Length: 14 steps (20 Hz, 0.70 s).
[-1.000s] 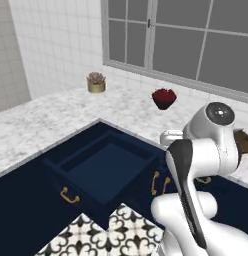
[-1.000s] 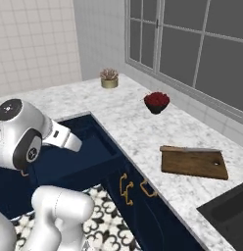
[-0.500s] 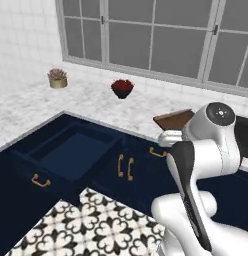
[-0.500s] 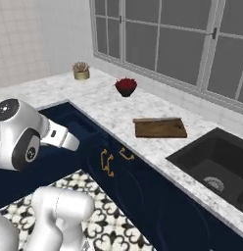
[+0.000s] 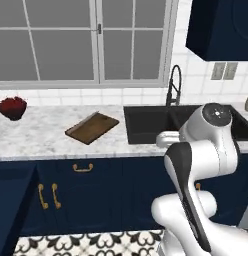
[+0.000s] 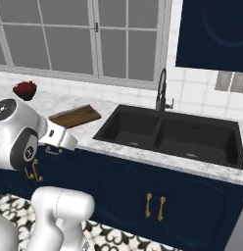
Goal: Pick up the knife from the drawer and place it on the cutting board. Then place the meat from the plate to the cutting board.
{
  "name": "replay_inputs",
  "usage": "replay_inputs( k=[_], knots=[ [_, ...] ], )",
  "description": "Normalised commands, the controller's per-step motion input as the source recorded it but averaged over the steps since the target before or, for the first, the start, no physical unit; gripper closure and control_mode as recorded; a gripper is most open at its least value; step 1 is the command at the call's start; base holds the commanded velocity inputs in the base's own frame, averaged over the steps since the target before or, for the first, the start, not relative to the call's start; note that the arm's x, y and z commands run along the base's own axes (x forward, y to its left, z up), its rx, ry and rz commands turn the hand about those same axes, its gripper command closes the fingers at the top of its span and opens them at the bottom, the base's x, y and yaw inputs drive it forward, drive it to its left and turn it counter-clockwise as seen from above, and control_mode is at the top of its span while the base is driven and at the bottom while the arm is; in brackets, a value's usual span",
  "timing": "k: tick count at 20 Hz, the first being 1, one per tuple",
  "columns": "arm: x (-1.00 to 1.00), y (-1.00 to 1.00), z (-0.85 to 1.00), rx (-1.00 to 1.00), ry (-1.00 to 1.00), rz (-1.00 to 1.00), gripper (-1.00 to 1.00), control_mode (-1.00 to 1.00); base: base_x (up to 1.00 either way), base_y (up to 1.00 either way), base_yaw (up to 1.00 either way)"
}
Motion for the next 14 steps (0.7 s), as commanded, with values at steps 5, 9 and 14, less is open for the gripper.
replay_inputs(
  k=[5, 9, 14],
  knots=[
    [0.00, 0.00, 0.00, 0.00, 0.00, 0.00, -1.00, 1.00, 0.00, -0.94, -0.47],
    [0.00, 0.00, 0.00, 0.00, 0.00, 0.00, -1.00, 1.00, 0.00, -1.00, -0.23],
    [0.00, 0.00, 0.00, 0.00, 0.00, 0.00, -1.00, 1.00, 0.24, -1.00, -0.09]
  ],
)
